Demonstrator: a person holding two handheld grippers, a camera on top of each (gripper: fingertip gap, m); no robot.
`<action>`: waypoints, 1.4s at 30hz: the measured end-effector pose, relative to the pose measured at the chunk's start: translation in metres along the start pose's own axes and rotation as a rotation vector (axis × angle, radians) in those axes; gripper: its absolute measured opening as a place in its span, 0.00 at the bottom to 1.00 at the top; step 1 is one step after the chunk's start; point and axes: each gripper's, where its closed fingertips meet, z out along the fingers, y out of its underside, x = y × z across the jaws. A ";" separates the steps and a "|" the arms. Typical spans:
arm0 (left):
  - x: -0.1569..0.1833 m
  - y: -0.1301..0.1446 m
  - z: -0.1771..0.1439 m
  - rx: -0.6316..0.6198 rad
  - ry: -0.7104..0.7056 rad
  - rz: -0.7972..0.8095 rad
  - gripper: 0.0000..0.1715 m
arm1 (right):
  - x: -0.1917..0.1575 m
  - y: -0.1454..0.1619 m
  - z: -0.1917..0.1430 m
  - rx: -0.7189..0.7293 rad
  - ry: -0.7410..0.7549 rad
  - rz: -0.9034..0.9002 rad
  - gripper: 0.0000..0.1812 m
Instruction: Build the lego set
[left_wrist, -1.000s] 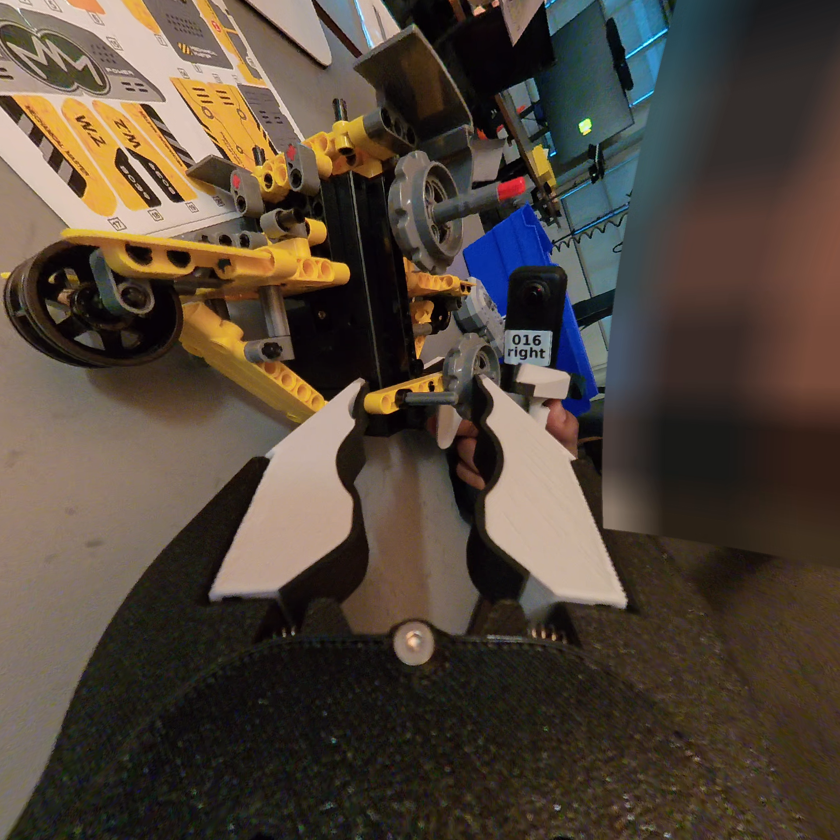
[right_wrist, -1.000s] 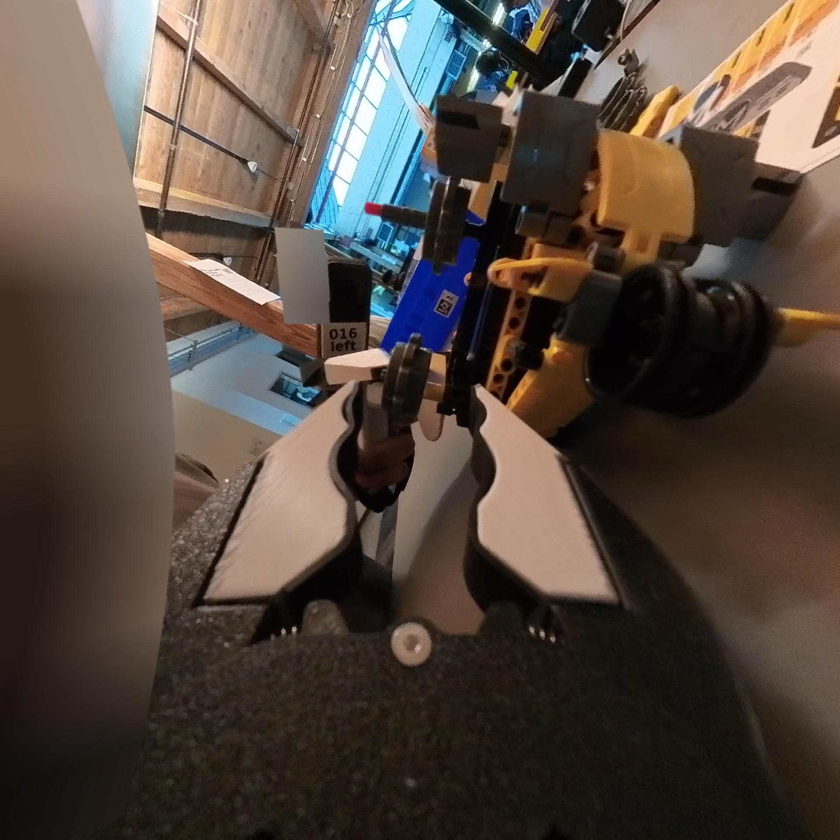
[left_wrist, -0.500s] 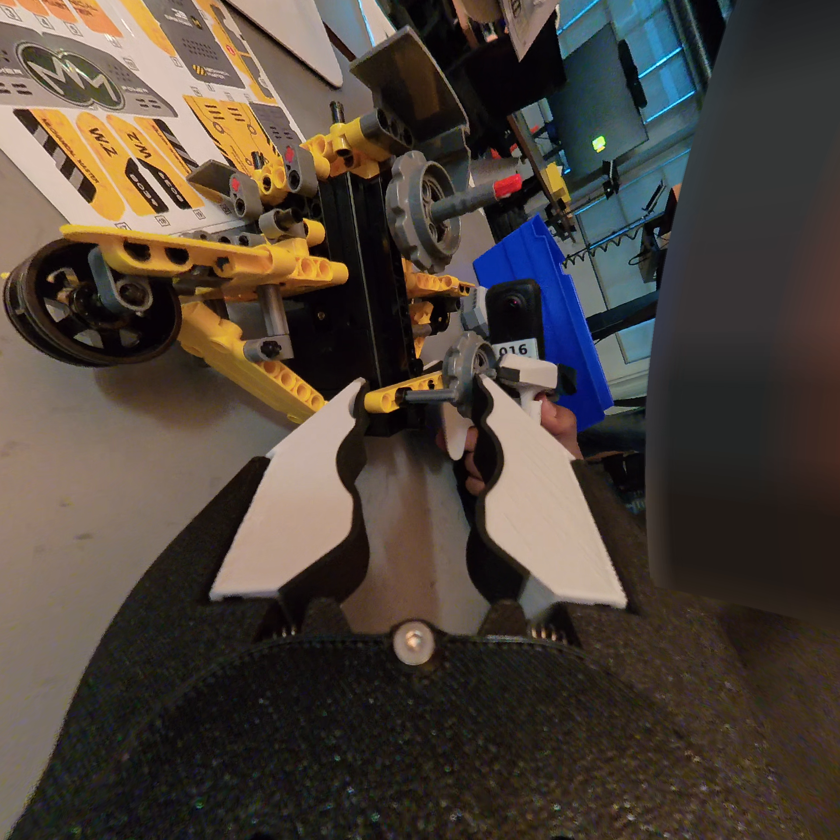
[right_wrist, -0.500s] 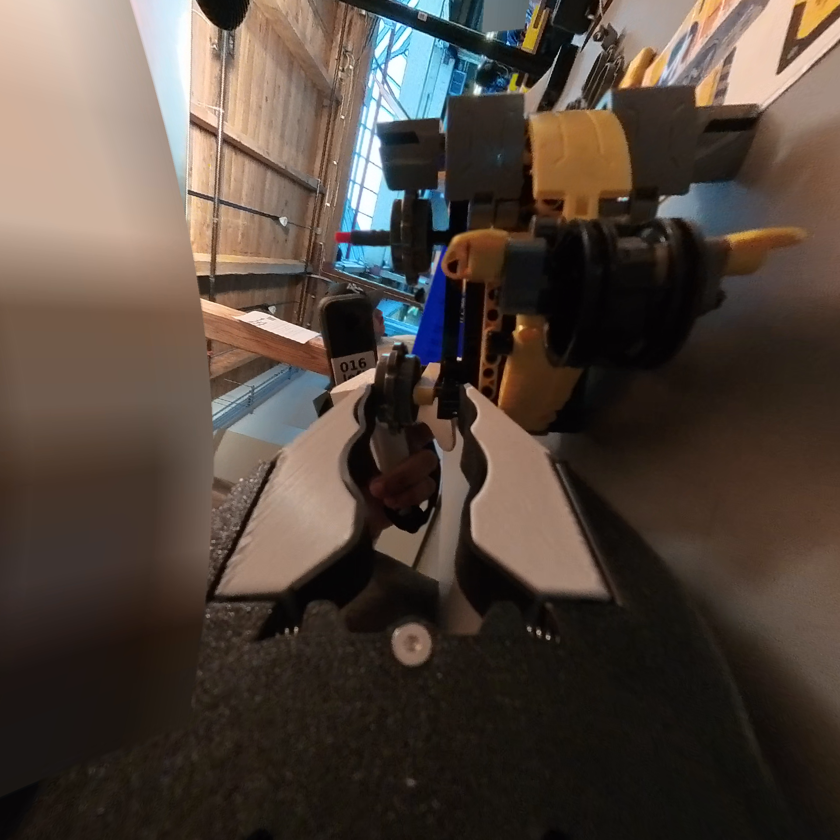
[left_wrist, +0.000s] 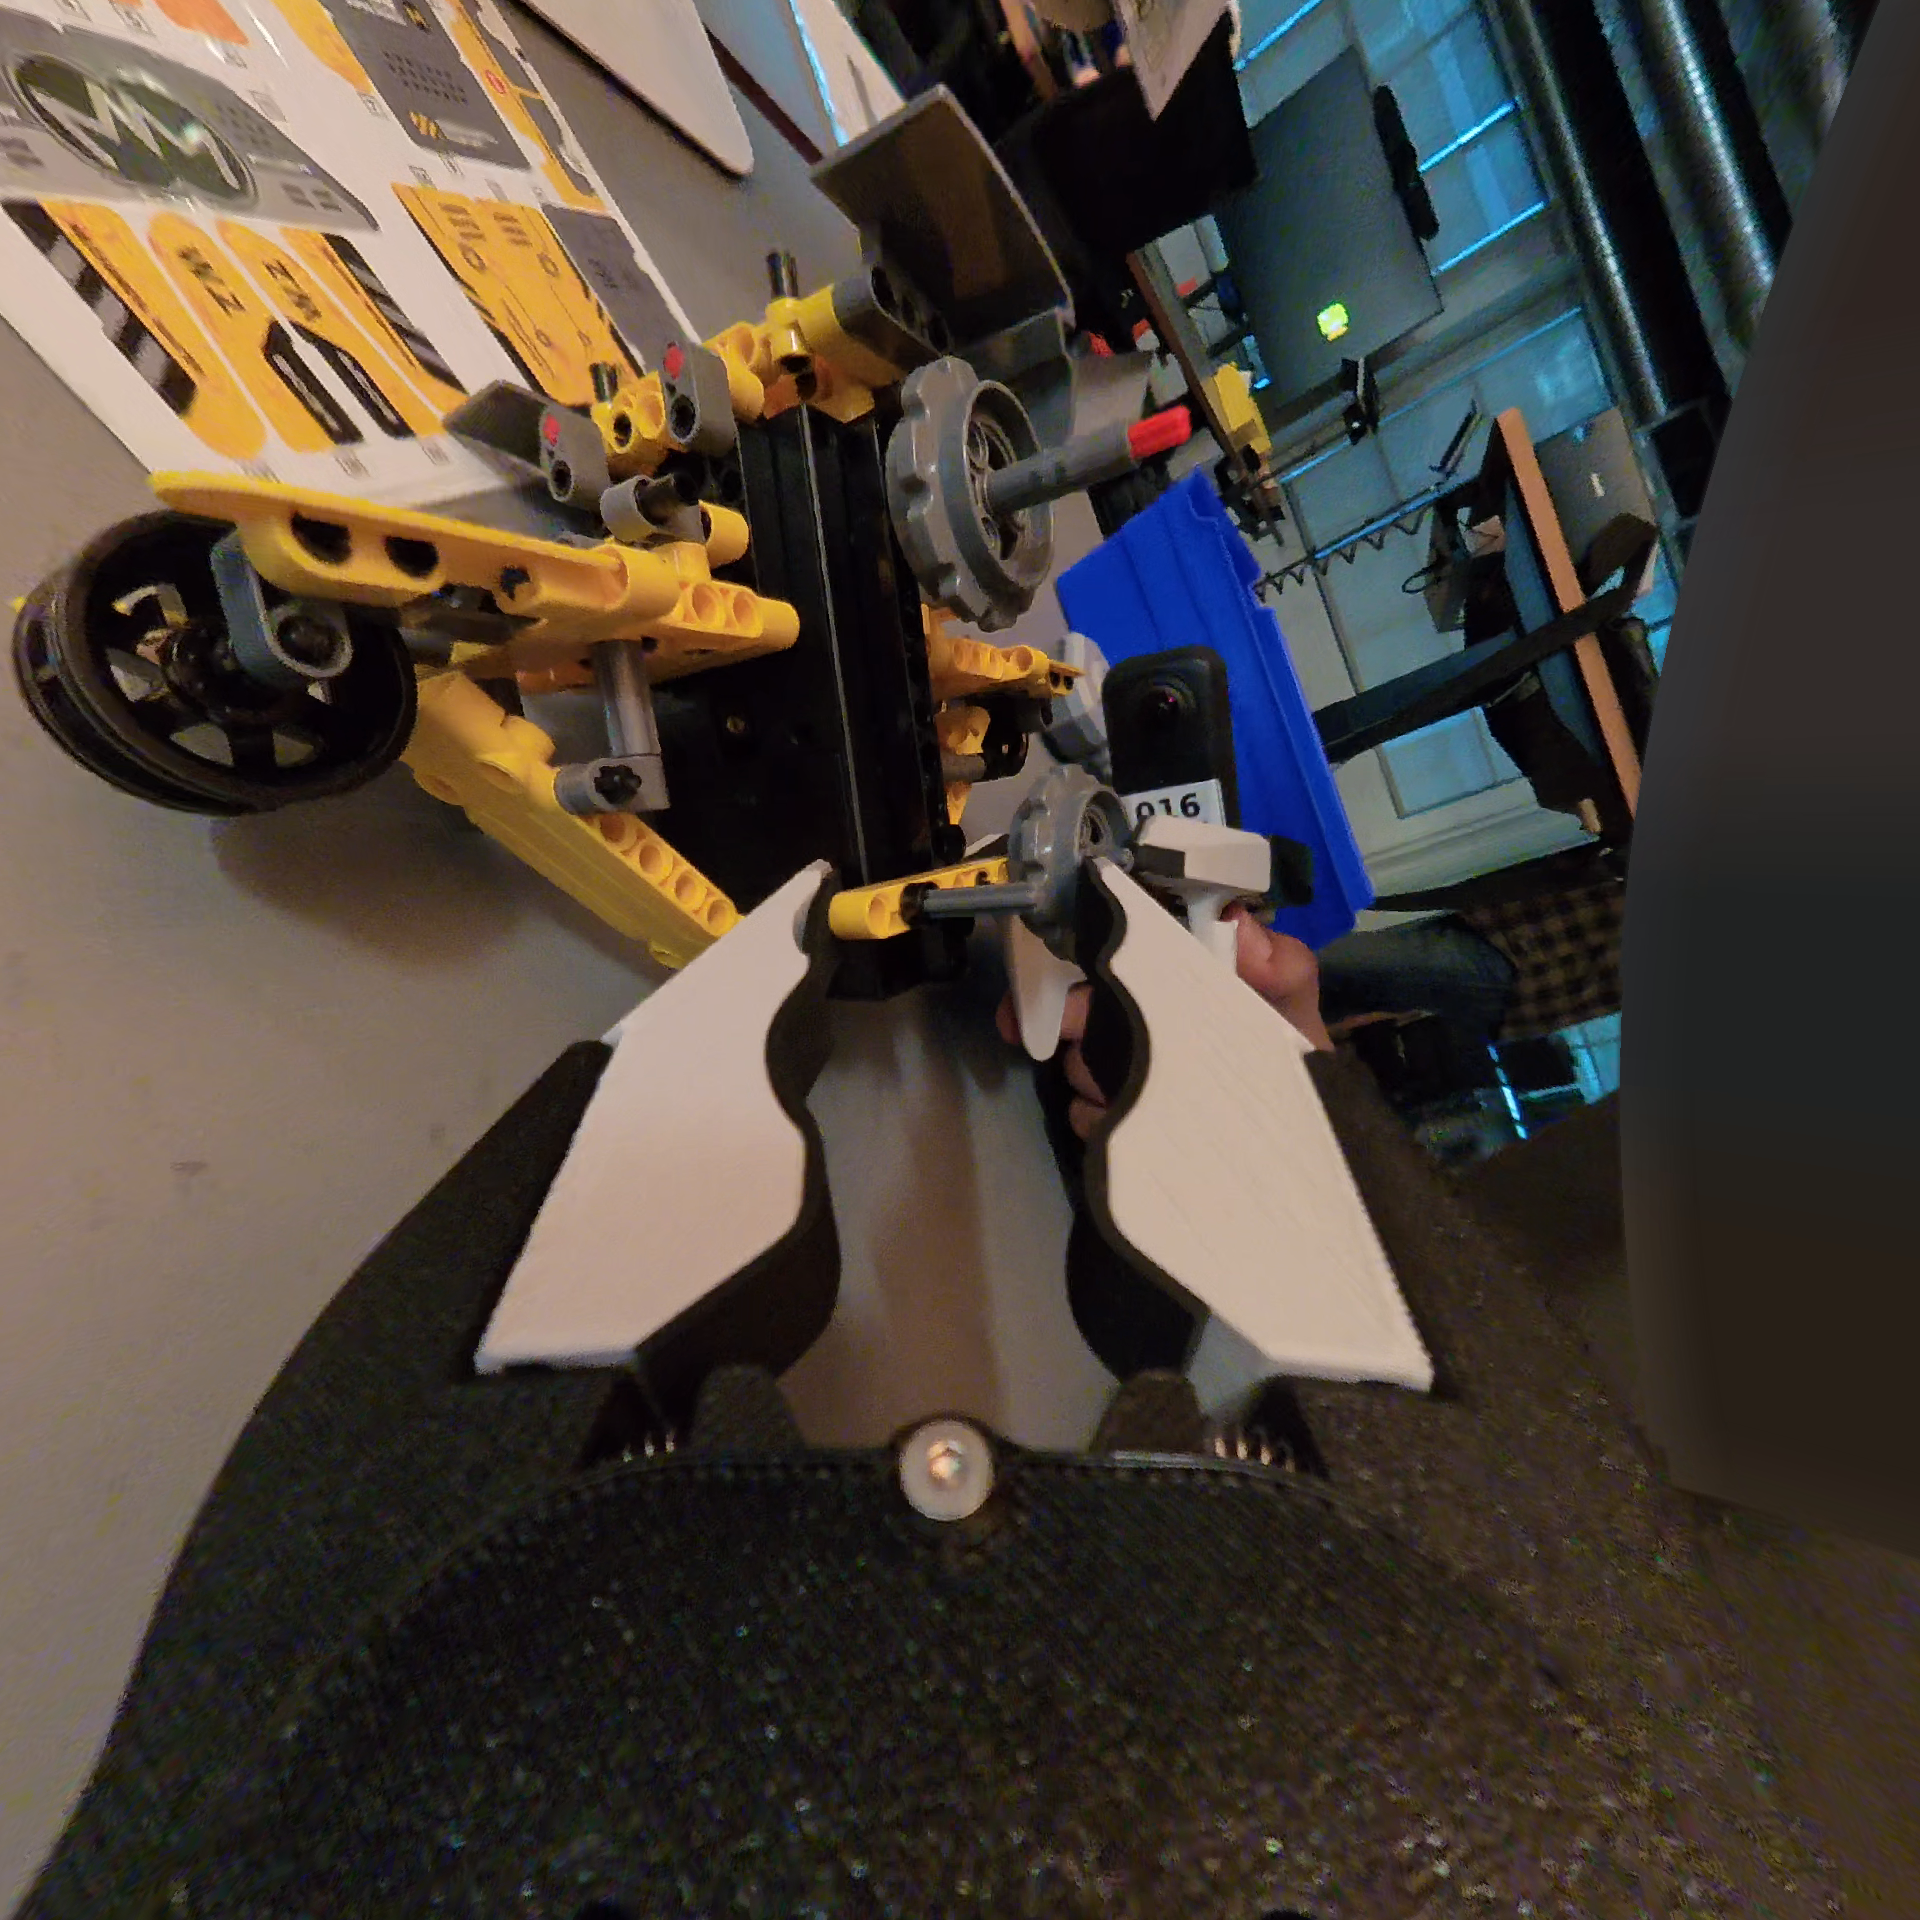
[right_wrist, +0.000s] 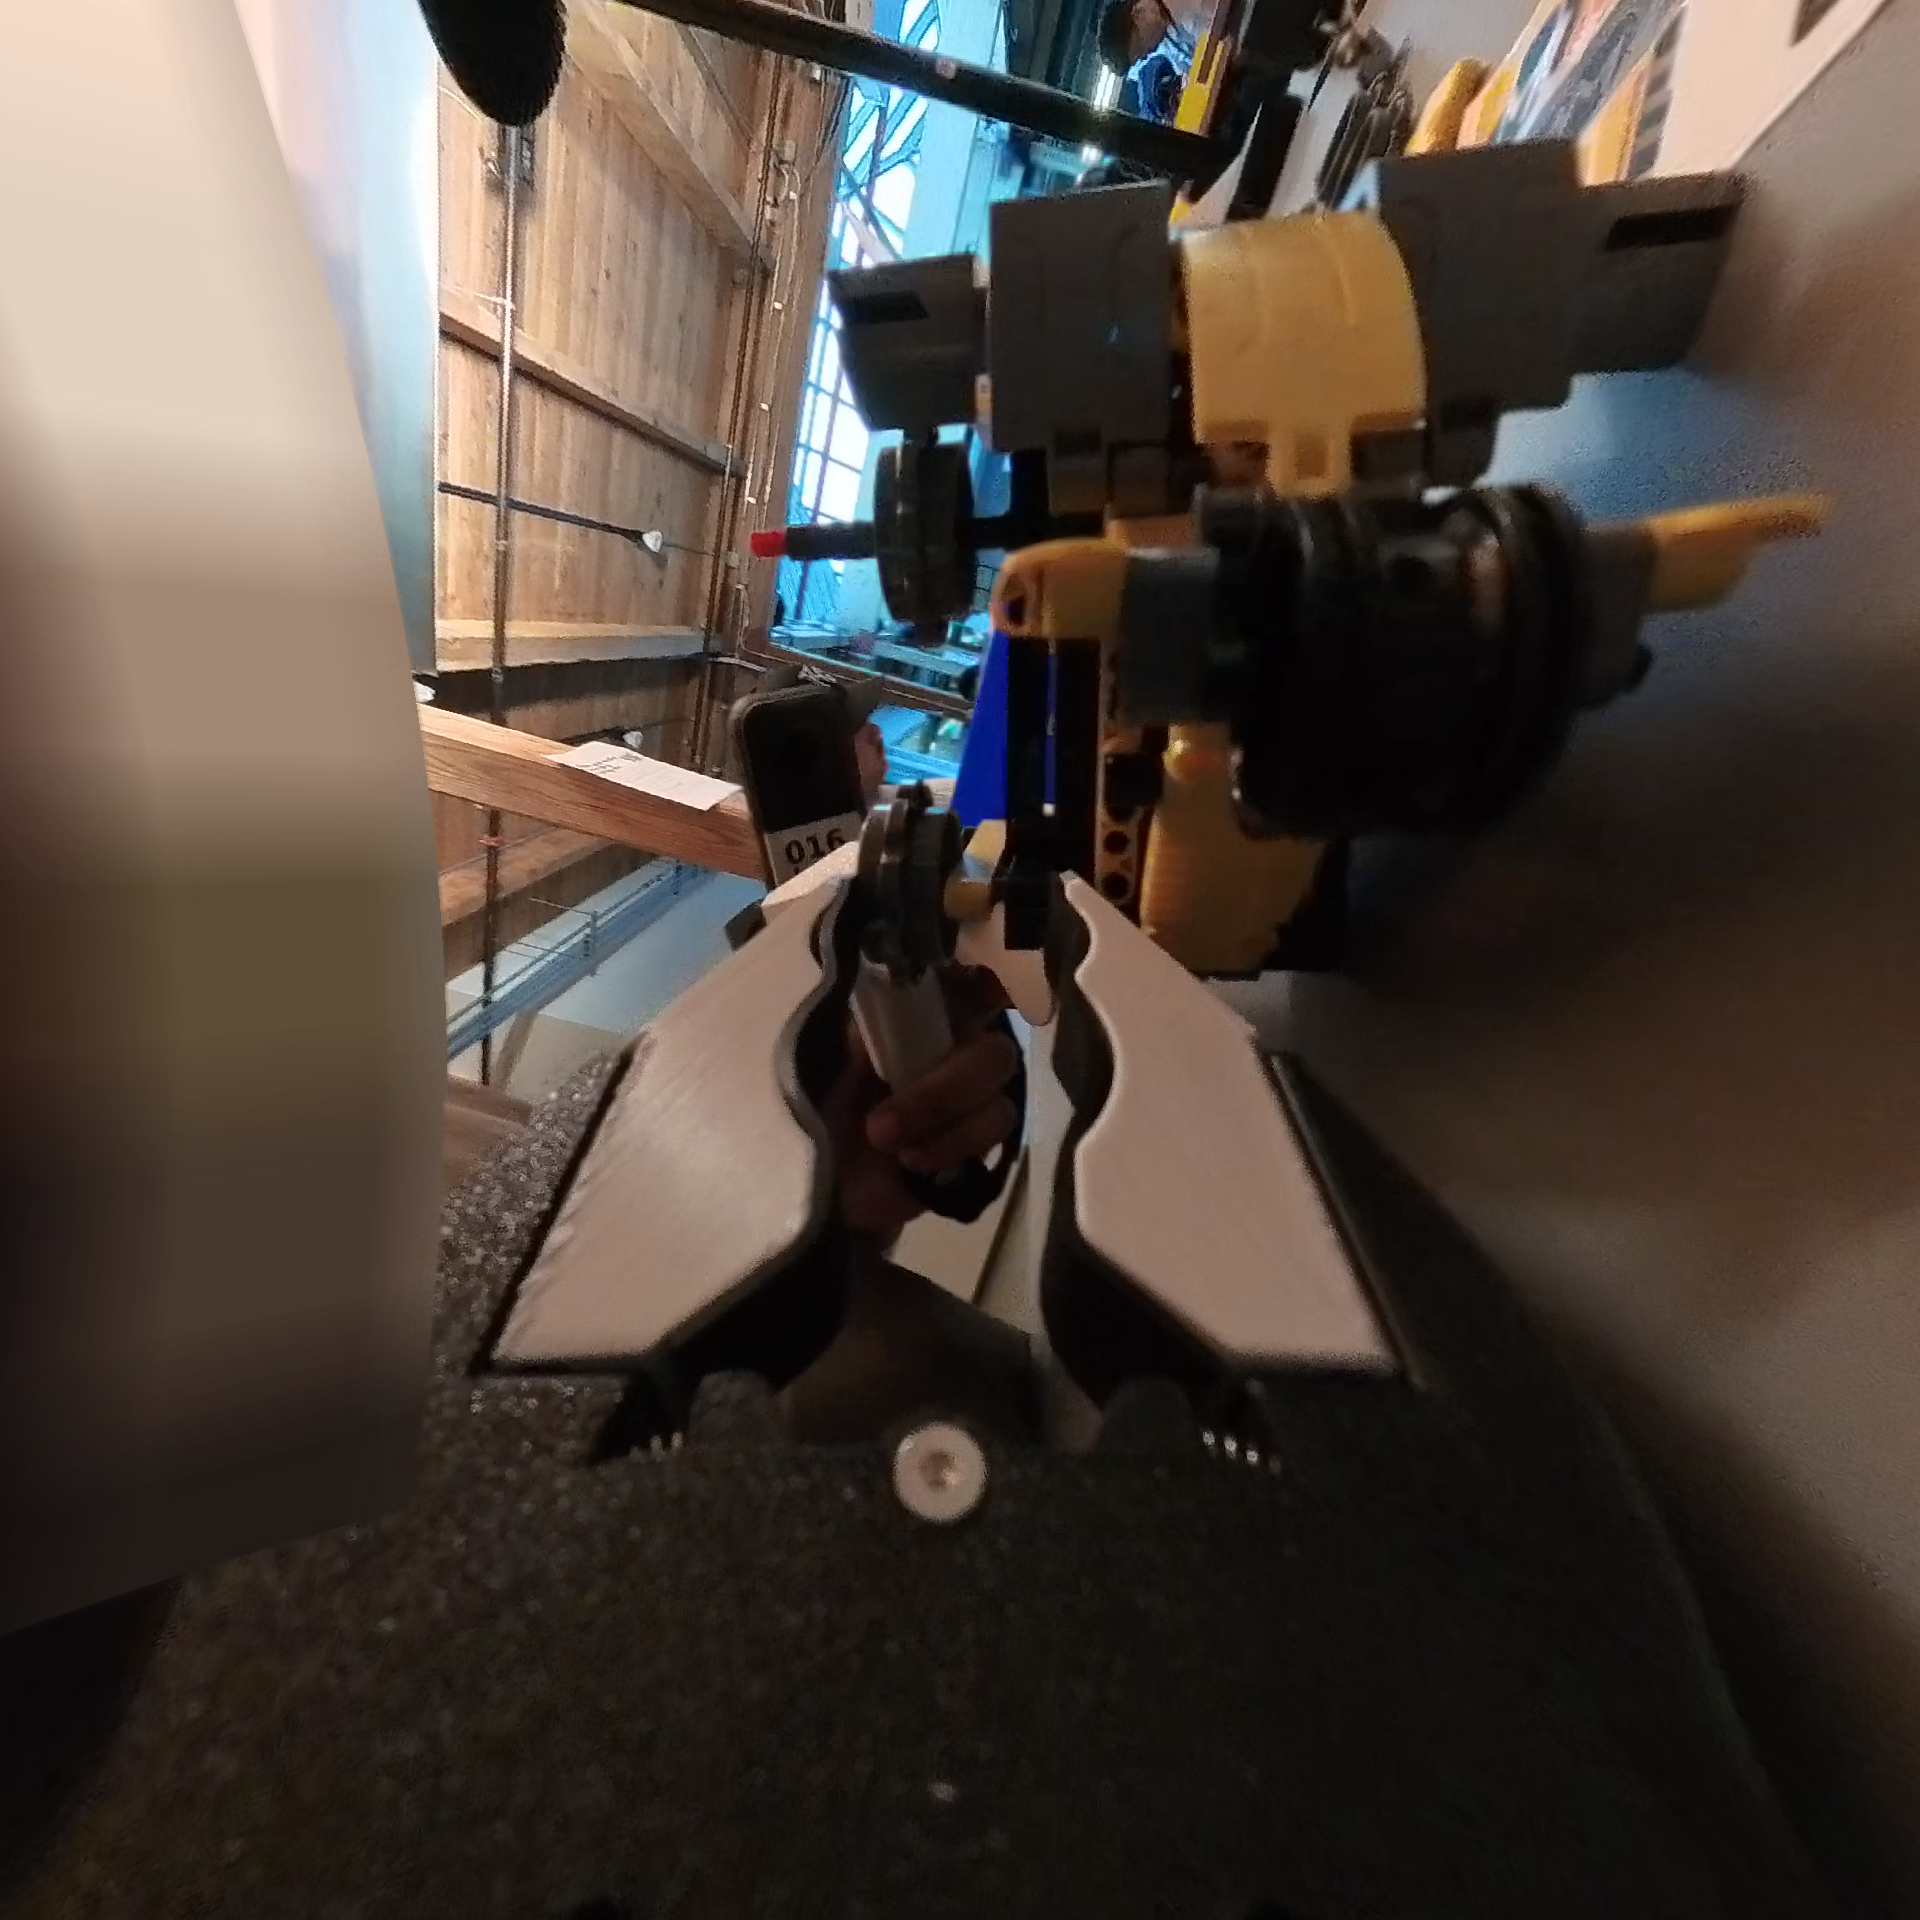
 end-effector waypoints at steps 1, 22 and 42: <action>0.002 0.004 -0.003 -0.008 0.017 -0.002 0.26 | -0.002 0.005 0.000 -0.003 0.011 -0.012 0.19; 0.015 0.016 -0.070 0.056 -0.016 0.259 0.40 | -0.038 0.101 -0.036 -0.110 0.206 -0.432 0.34; 0.020 0.047 -0.057 0.125 -0.638 1.248 0.39 | -0.034 0.067 -0.060 -0.187 0.778 -2.096 0.28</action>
